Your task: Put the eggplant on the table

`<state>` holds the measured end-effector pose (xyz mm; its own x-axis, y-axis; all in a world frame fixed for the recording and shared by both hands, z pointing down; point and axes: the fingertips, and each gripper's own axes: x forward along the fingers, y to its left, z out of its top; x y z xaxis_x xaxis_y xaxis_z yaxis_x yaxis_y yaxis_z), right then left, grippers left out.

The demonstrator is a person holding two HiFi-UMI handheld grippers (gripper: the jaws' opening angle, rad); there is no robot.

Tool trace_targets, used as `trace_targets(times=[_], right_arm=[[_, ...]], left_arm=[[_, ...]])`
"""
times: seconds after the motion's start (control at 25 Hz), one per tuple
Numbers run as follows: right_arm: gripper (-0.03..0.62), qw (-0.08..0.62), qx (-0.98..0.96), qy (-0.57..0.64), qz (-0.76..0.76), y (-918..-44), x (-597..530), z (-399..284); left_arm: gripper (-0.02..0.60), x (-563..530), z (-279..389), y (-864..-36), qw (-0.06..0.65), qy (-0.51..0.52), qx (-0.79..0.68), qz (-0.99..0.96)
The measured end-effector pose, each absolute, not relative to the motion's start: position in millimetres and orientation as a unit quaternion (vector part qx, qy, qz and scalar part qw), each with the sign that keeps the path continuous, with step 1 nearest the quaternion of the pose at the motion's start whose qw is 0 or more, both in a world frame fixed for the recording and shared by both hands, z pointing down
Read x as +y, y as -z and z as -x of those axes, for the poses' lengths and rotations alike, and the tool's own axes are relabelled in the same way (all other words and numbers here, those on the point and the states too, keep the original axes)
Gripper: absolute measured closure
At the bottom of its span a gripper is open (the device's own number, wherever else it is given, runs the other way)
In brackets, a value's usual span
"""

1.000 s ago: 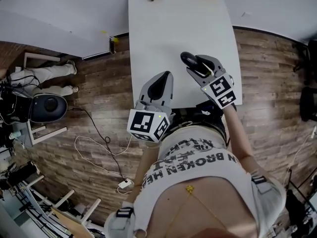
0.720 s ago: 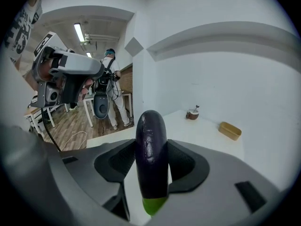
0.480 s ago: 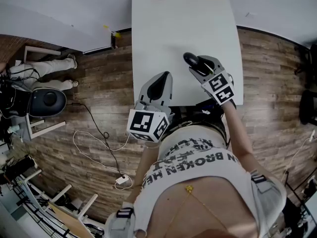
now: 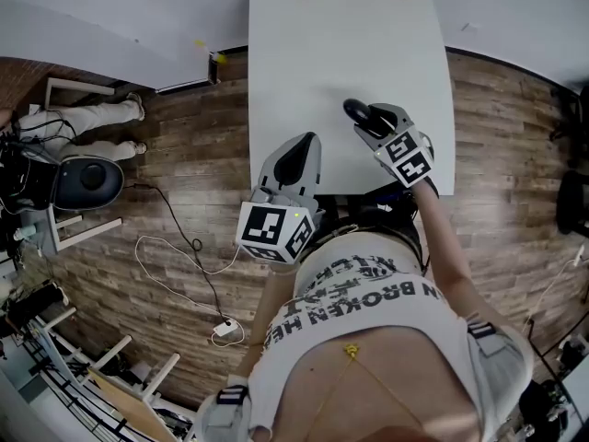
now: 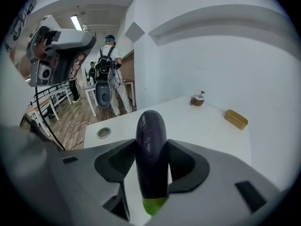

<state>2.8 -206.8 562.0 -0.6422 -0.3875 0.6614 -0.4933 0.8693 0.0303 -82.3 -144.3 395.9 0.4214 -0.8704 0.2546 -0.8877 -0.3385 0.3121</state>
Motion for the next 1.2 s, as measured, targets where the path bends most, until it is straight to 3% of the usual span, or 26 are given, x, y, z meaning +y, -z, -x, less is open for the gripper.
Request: trace_targets(times=[1.2], right_arm=[[0.386, 0.435, -0.87, -0.125, -0.197, -662.3, -204.3, 2.5]], left_arm=[[0.583, -151.8, 84.6, -406.1, 0.216, -0.03, -0.535, -0.816]])
